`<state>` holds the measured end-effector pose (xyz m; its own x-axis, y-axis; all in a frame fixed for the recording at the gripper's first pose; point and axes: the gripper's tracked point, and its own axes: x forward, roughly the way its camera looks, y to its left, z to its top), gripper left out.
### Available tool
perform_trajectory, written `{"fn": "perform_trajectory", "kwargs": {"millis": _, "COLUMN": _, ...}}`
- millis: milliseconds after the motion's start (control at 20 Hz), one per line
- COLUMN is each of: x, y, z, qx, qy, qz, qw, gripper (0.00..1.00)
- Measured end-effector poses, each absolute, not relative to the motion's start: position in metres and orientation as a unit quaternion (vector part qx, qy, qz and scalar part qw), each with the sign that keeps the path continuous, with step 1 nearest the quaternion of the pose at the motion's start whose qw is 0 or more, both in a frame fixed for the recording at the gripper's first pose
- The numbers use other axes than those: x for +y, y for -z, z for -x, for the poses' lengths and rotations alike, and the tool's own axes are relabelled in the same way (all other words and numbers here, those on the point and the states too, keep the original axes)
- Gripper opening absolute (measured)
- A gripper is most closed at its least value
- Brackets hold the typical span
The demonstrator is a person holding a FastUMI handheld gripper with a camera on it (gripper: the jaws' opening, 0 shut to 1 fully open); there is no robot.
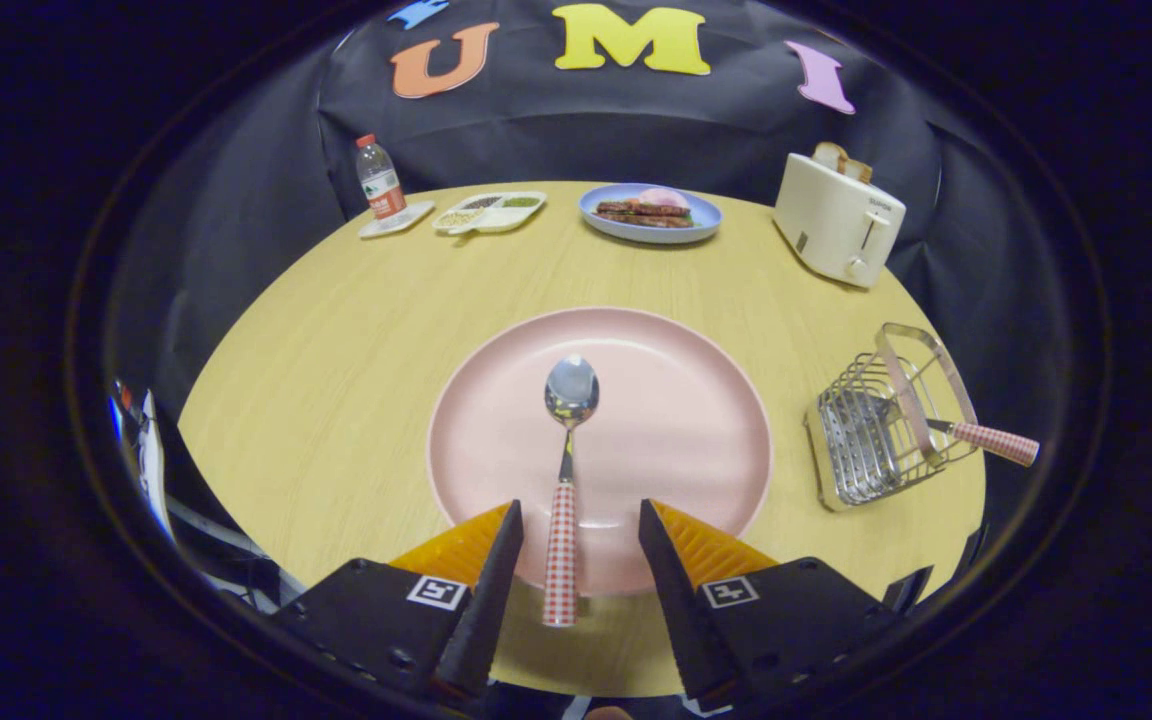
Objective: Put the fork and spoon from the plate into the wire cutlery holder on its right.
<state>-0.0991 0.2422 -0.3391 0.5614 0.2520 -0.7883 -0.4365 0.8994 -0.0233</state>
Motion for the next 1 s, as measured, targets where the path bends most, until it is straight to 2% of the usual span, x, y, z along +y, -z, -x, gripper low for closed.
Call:
{"fn": "perform_trajectory", "kwargs": {"millis": 150, "x": 0.241, "y": 0.345, "z": 0.099, "qx": 0.439, "qy": -0.188, "qz": 0.104, "qw": 0.873, "gripper": 0.44}}
{"fn": "perform_trajectory", "kwargs": {"millis": 200, "x": 0.240, "y": 0.349, "z": 0.098, "qx": 0.442, "qy": -0.181, "qz": 0.106, "qw": 0.872, "gripper": 0.39}}
{"fn": "perform_trajectory", "kwargs": {"millis": 300, "x": 0.233, "y": 0.347, "z": 0.097, "qx": 0.448, "qy": -0.170, "qz": 0.105, "qw": 0.871, "gripper": 0.14}}
{"fn": "perform_trajectory", "kwargs": {"millis": 400, "x": 0.231, "y": 0.343, "z": 0.092, "qx": 0.456, "qy": -0.160, "qz": 0.100, "qw": 0.870, "gripper": 0.15}}
{"fn": "perform_trajectory", "kwargs": {"millis": 450, "x": 0.230, "y": 0.345, "z": 0.095, "qx": 0.461, "qy": -0.161, "qz": 0.097, "qw": 0.867, "gripper": 0.03}}
{"fn": "perform_trajectory", "kwargs": {"millis": 750, "x": 0.228, "y": 0.316, "z": 0.092, "qx": 0.463, "qy": -0.169, "qz": 0.079, "qw": 0.867, "gripper": 0.03}}
{"fn": "perform_trajectory", "kwargs": {"millis": 1000, "x": 0.212, "y": 0.254, "z": 0.092, "qx": 0.464, "qy": -0.186, "qz": 0.079, "qw": 0.862, "gripper": 0.03}}
